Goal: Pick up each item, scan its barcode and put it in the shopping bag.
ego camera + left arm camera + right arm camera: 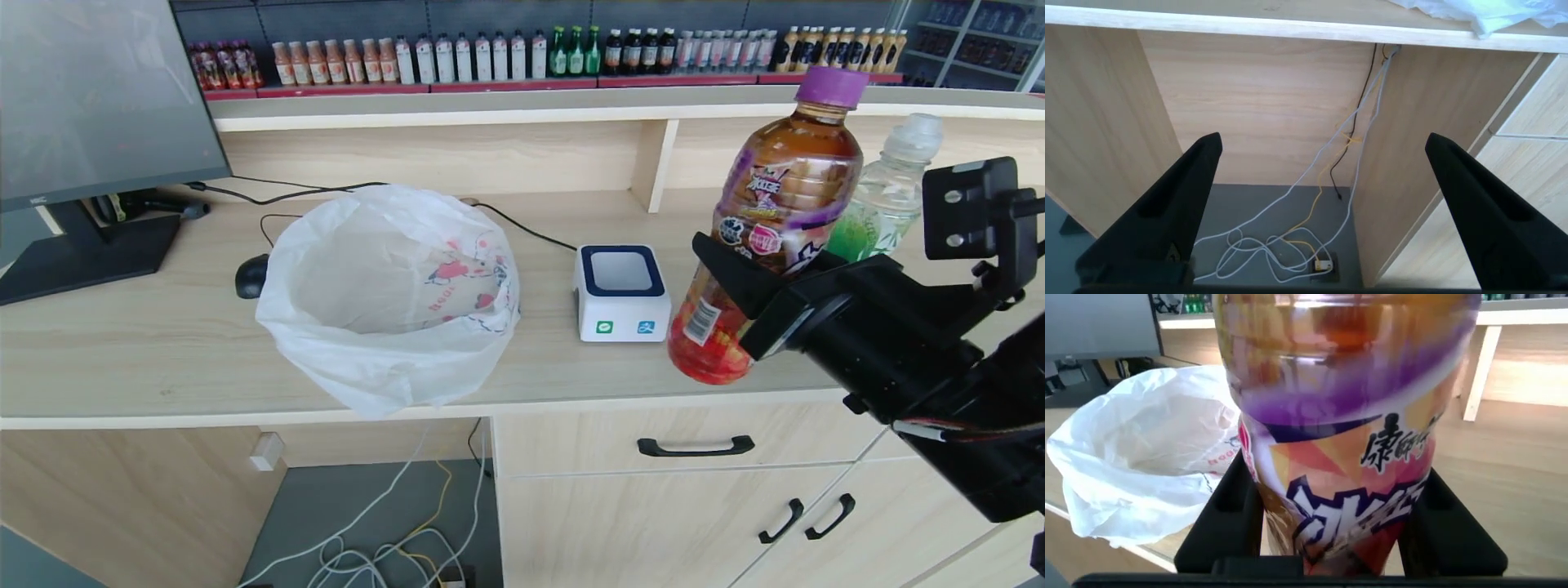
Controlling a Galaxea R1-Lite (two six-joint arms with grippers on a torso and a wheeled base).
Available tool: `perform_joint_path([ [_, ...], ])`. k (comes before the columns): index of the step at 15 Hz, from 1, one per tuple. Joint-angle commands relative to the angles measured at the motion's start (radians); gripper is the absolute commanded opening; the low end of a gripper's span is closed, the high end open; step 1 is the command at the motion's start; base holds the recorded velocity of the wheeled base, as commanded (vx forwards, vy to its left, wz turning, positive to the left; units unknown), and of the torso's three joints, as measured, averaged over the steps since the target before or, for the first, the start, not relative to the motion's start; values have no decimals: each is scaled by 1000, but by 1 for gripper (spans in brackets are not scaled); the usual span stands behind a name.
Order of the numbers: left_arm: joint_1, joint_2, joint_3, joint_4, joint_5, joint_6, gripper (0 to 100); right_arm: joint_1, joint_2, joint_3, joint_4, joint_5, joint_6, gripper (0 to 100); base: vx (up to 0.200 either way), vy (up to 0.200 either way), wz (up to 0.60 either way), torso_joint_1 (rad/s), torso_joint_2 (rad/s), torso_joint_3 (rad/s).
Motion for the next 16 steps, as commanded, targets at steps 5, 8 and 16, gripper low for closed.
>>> perform_joint_path([
  [5,0,0,-1,0,0,0,100,-38,77,-113,-2,108,-118,0,0,0,0,0,0,0],
  [8,0,0,-1,0,0,0,100,-39,140,-95,-31,197,-350,0,0,0,0,0,0,0],
  [16,0,0,1,0,0,0,100,-136,338,-305,-171,432,-693,0,0,0,0,0,0,0],
])
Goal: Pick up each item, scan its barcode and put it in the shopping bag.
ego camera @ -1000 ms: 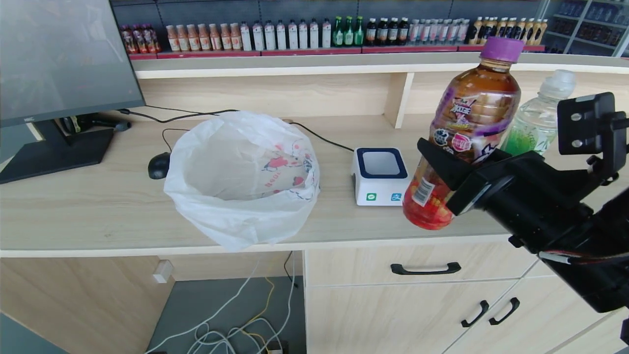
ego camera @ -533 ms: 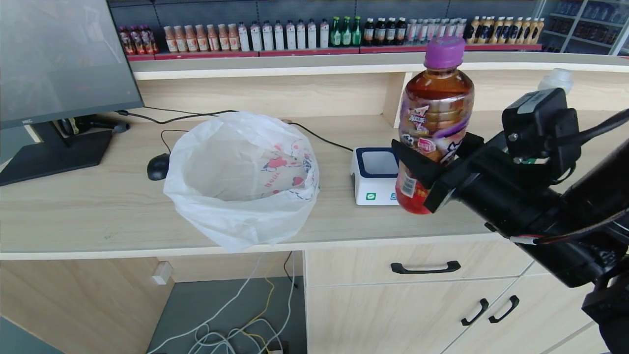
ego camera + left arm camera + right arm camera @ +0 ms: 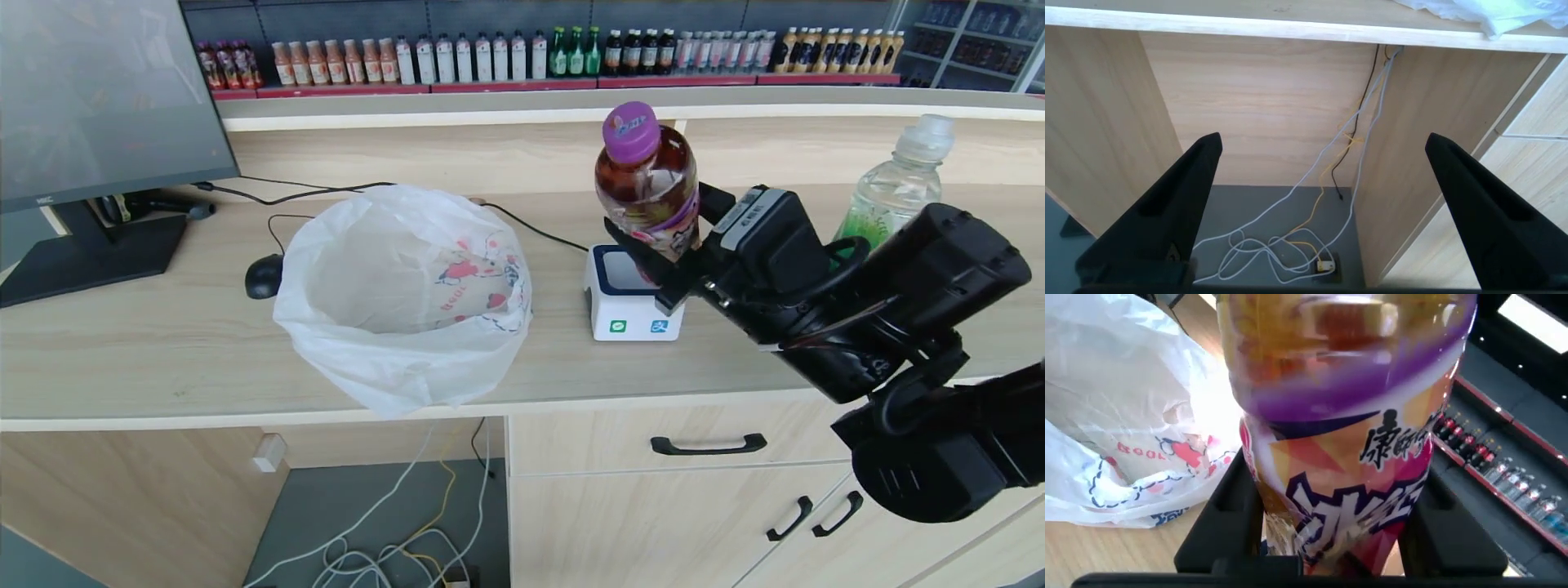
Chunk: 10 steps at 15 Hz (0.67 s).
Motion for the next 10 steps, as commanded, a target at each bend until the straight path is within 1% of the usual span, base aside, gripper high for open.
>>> perform_joint_path([
  [1,0,0,1,0,0,0,100,-18,40,-83,1,116,-111,0,0,0,0,0,0,0],
  [2,0,0,0,0,0,0,100,-30,51,-116,4,182,-143,0,0,0,0,0,0,0],
  [3,0,0,0,0,0,0,100,-36,60,-140,4,226,-165,0,0,0,0,0,0,0],
  [4,0,0,1,0,0,0,100,-52,80,-174,7,300,-194,0,0,0,0,0,0,0],
  [8,0,0,1,0,0,0,100,-73,126,-231,10,416,-211,0,0,0,0,0,0,0],
  [10,0,0,1,0,0,0,100,-83,122,-228,36,456,-209,0,0,0,0,0,0,0],
])
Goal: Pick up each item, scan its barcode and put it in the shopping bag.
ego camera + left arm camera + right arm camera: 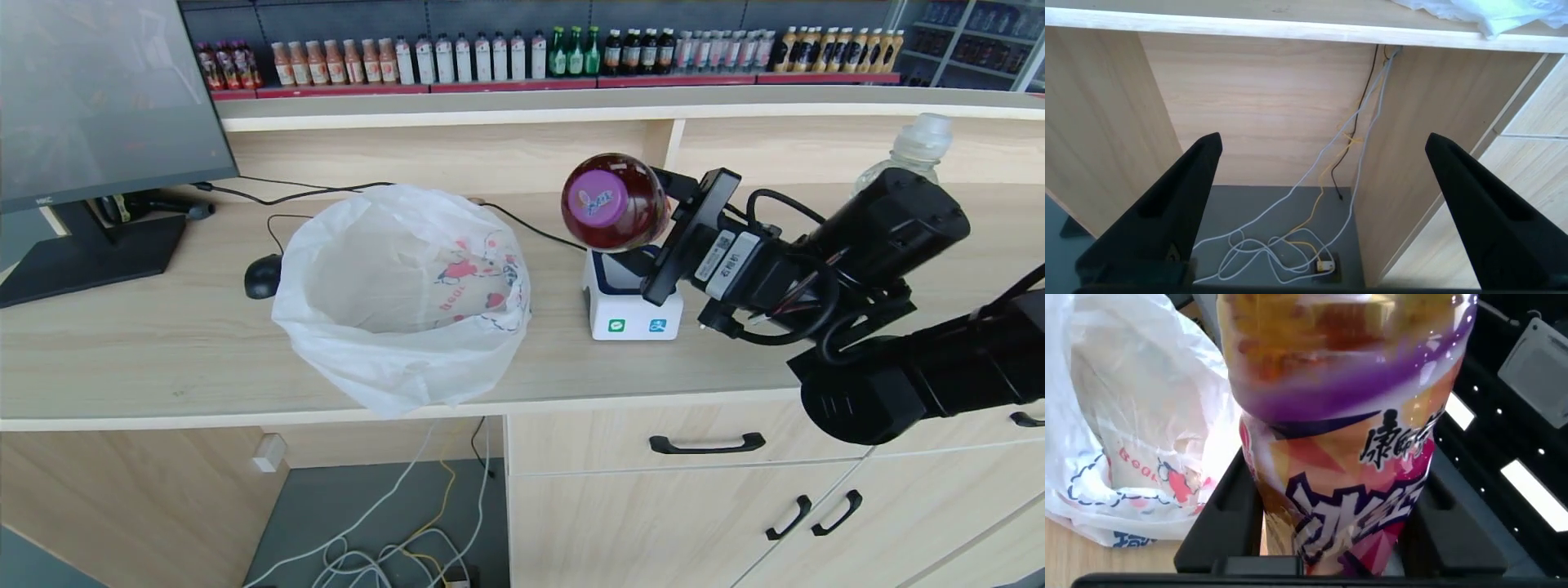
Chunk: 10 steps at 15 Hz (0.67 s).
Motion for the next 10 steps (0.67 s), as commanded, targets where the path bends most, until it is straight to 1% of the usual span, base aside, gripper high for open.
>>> perform_joint_path([
  [1,0,0,0,0,0,0,100,-7,13,-1,18,43,-2,0,0,0,0,0,0,0],
  [5,0,0,1,0,0,0,100,-30,15,34,17,65,-2,0,0,0,0,0,0,0],
  [10,0,0,0,0,0,0,100,-55,12,36,14,70,-3,0,0,0,0,0,0,0],
])
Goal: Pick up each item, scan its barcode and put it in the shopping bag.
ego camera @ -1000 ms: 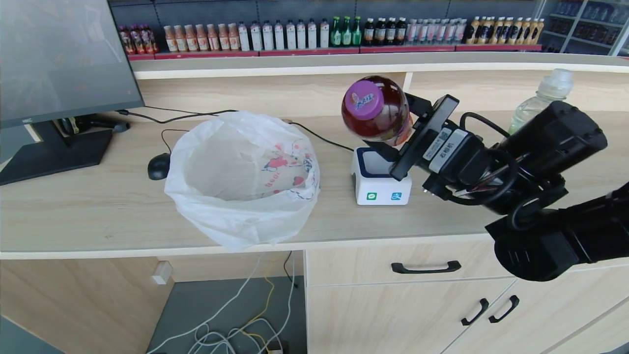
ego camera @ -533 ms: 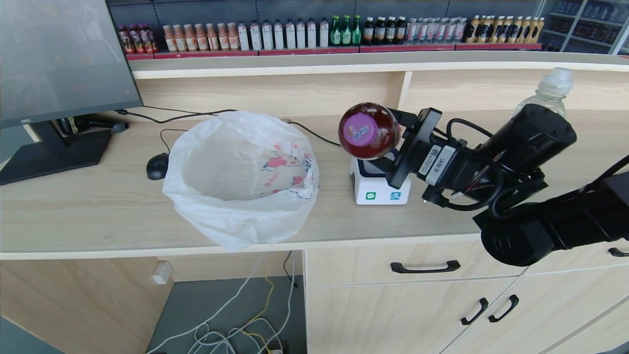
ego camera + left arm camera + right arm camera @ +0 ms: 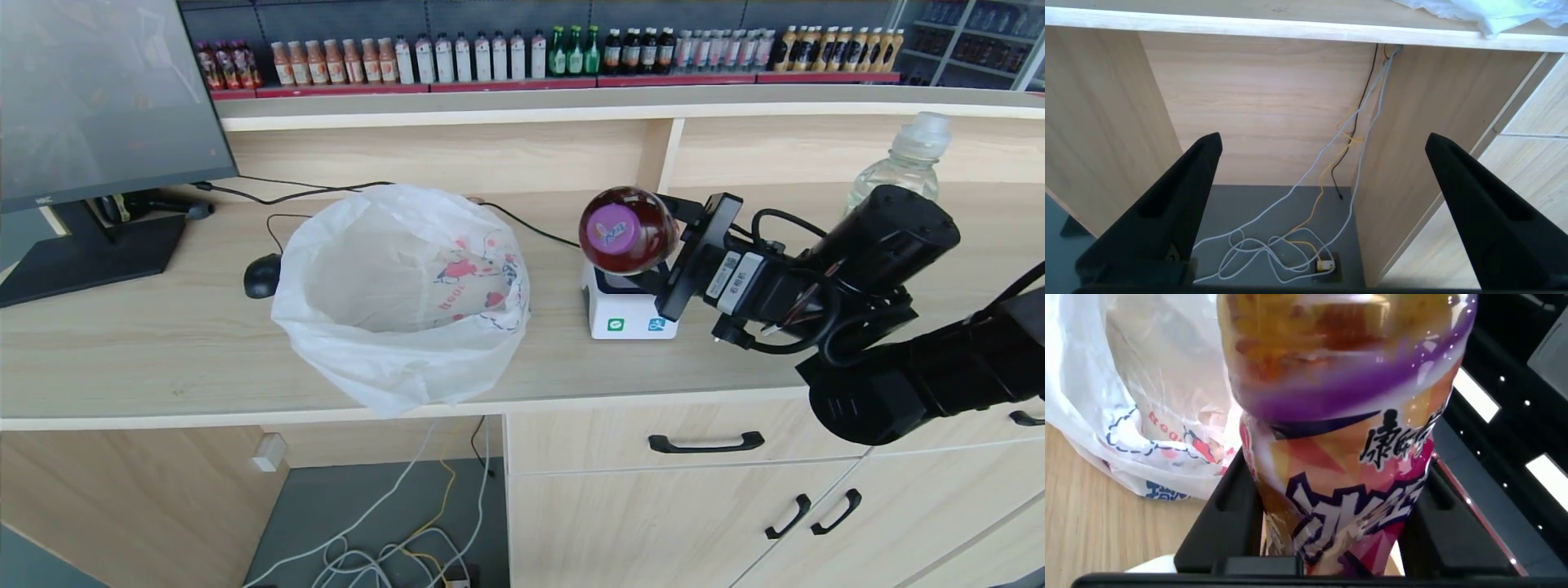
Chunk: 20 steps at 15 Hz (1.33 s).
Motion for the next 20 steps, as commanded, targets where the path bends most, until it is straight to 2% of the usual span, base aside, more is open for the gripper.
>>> perform_joint_path([
  [1,0,0,-1,0,0,0,100,-7,-2,2,1,4,0,0,0,0,0,0,0,0],
  [20,0,0,-1,0,0,0,100,-12,38,-33,1,9,46,0,0,0,0,0,0,0],
])
